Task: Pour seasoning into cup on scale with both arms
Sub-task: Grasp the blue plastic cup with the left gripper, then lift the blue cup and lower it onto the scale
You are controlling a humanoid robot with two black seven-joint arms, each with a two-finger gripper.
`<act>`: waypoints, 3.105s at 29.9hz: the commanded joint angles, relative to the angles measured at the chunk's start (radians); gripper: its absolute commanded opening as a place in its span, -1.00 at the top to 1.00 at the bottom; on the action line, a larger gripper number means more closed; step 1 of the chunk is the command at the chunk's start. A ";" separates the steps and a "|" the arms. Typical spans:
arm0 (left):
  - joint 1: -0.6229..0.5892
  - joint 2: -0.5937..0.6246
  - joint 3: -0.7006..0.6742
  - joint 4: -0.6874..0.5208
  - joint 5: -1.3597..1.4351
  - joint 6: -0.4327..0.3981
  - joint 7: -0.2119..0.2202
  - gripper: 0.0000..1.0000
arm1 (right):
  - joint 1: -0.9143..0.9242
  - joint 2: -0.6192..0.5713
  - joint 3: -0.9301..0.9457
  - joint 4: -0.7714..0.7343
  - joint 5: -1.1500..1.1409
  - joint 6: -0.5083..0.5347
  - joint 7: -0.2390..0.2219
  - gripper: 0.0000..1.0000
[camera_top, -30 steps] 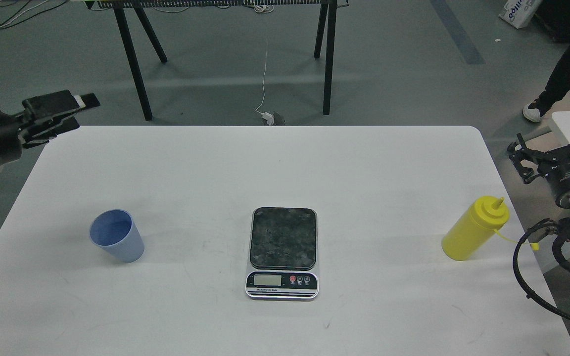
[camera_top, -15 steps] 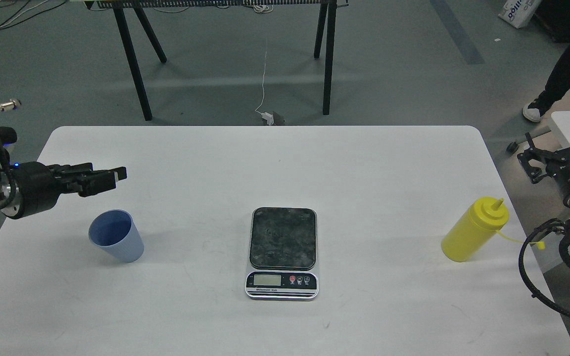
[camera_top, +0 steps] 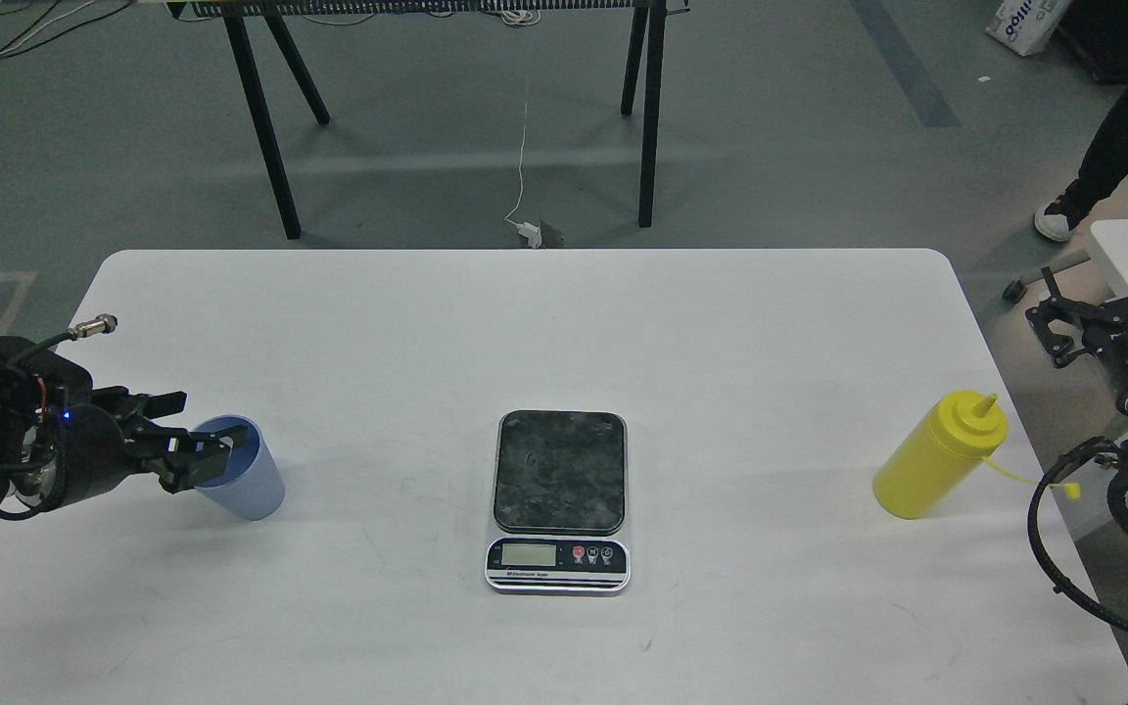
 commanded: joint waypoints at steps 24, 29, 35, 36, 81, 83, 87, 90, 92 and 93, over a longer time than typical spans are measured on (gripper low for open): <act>-0.023 -0.054 0.003 0.047 -0.001 -0.003 -0.006 0.97 | -0.026 0.003 0.002 -0.004 0.001 0.000 0.021 -0.99; -0.144 -0.038 0.005 -0.056 -0.001 -0.016 -0.020 0.98 | -0.034 -0.002 0.023 -0.002 0.001 0.000 0.023 -0.99; -0.336 -0.106 0.003 -0.117 -0.001 -0.232 -0.012 0.97 | -0.048 -0.025 0.038 -0.002 0.001 0.000 0.023 -0.99; -0.358 -0.148 0.005 -0.117 -0.001 -0.257 -0.011 0.97 | -0.051 -0.028 0.040 0.000 0.001 0.000 0.023 -0.99; -0.425 -0.597 0.129 -0.041 0.053 -0.385 0.186 0.69 | -0.075 -0.058 0.049 0.001 0.001 0.000 0.026 -0.99; -0.427 -0.601 0.126 -0.041 0.049 -0.385 0.186 0.54 | -0.075 -0.057 0.049 0.001 0.001 0.000 0.026 -0.99; -0.427 -0.599 0.126 -0.041 0.042 -0.385 0.184 0.25 | -0.075 -0.055 0.049 0.001 0.001 0.000 0.026 -0.99; -0.427 -0.599 0.126 -0.041 0.002 -0.385 0.187 0.14 | -0.075 -0.055 0.049 0.001 0.001 0.000 0.026 -0.99; -0.427 -0.599 0.121 -0.041 -0.012 -0.385 0.190 -0.05 | -0.075 -0.055 0.049 0.001 0.001 0.000 0.026 -0.99; -0.427 -0.601 0.115 -0.041 -0.016 -0.385 0.189 -0.25 | -0.075 -0.055 0.049 0.001 0.001 0.000 0.026 -0.99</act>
